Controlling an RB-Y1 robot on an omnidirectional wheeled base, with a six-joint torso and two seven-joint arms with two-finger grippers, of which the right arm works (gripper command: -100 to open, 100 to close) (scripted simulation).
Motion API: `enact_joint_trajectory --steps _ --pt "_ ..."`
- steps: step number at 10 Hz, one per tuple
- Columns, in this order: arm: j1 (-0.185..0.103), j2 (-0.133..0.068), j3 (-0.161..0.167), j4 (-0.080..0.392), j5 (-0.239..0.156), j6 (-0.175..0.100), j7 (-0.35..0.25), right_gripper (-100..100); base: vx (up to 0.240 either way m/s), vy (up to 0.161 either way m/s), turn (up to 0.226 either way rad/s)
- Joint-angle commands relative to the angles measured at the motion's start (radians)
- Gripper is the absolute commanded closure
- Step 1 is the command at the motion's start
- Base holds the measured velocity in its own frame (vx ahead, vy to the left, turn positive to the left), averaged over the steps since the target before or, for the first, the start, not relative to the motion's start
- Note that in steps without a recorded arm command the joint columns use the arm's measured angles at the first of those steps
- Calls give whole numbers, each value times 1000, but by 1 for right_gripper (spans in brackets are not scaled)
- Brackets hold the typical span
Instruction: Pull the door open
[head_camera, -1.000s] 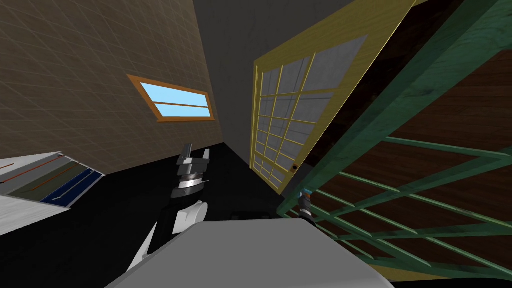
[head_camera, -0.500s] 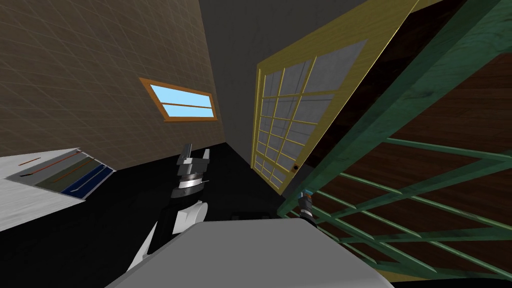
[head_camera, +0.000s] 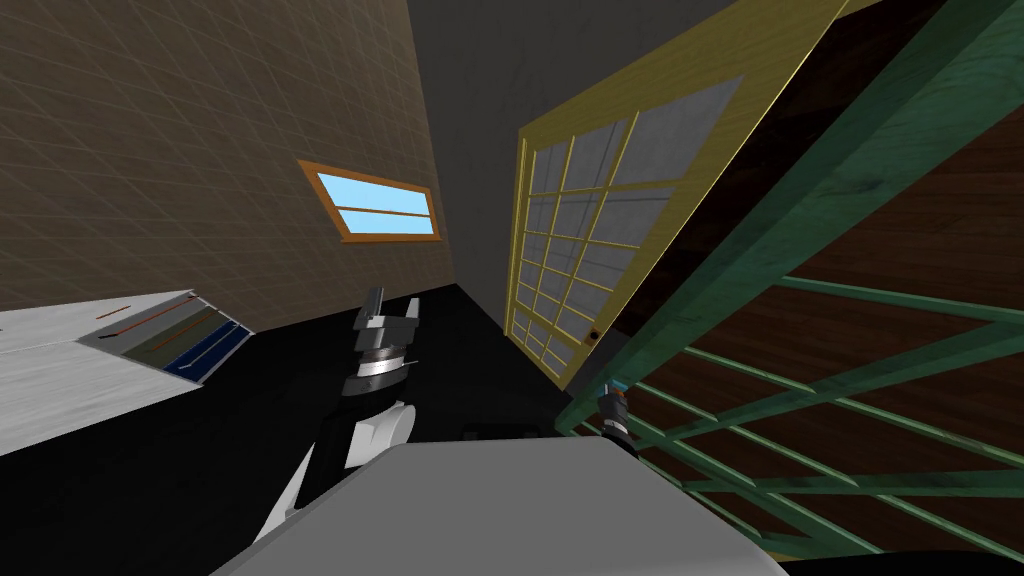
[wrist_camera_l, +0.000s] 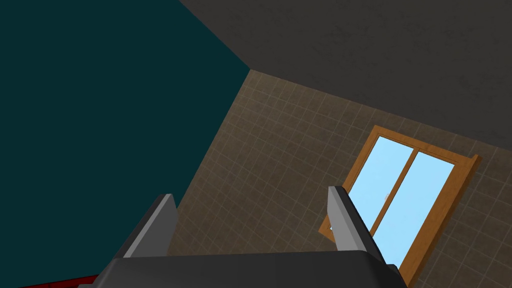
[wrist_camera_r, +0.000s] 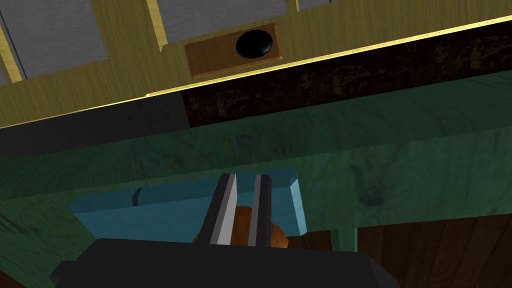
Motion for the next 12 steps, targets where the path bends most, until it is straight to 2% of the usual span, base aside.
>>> enact_joint_trajectory --steps 1,7,9,10,11,12 --pt "7 -11 -17 40 -10 -14 -35 100 -45 4 39" --pt "7 -11 -17 40 -10 -14 -35 100 -1 -1 0" --pt "11 -15 -11 36 -19 -17 -110 100 -38 -3 71" --pt "11 -15 -11 36 -19 -17 -119 100 -54 -2 45" --pt "13 -16 -9 34 -23 -19 -158 100 -38 -9 75" --pt "2 -8 21 0 -34 -21 -178 -100 -55 3 108"
